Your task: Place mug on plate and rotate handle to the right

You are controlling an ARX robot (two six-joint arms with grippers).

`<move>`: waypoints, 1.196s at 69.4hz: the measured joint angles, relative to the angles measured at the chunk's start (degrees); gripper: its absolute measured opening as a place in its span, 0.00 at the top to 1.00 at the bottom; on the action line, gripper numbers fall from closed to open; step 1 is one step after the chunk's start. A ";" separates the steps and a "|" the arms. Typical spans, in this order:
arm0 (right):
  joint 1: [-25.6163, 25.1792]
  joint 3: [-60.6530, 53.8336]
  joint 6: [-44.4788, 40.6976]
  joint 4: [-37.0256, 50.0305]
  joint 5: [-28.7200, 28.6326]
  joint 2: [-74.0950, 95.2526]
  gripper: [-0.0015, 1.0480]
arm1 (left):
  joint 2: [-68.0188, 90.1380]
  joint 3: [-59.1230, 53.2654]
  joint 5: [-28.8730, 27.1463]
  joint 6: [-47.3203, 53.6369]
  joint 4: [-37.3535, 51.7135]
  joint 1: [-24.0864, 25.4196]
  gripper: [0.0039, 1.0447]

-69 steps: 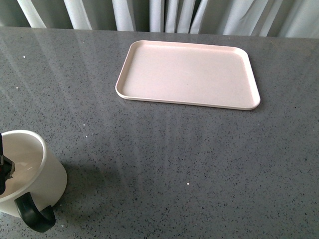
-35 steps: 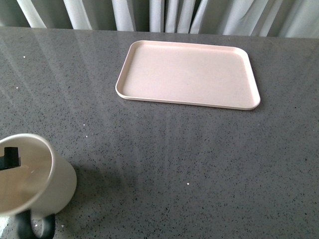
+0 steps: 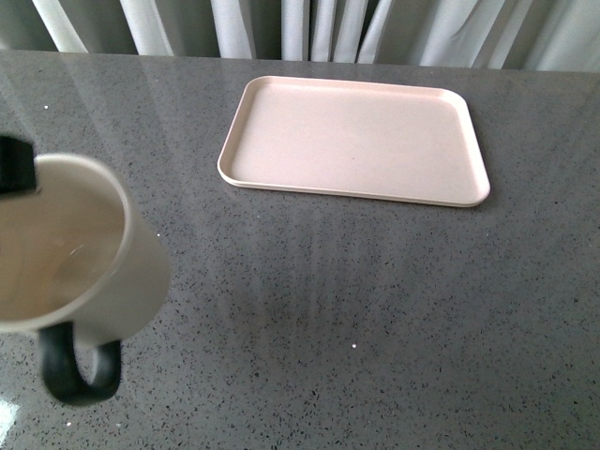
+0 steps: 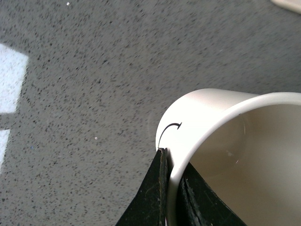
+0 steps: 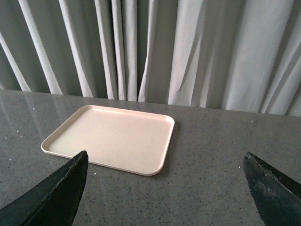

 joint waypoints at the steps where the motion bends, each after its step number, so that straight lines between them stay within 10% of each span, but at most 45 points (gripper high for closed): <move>1: 0.00 0.00 0.00 0.00 0.00 0.00 0.09 | 0.28 0.55 -0.07 -0.39 0.00 -0.37 0.98; 23: 0.00 0.00 0.00 0.00 0.00 0.00 0.09 | 16.17 17.94 -2.91 -6.82 4.52 -9.49 0.98; 72: 0.00 0.00 0.00 0.00 0.02 0.00 0.09 | 18.08 19.23 -3.06 -8.17 4.59 -10.03 0.98; 83: 0.00 0.00 0.00 0.00 0.00 0.00 0.09 | 25.40 30.86 -1.75 -12.20 -14.03 -9.97 0.98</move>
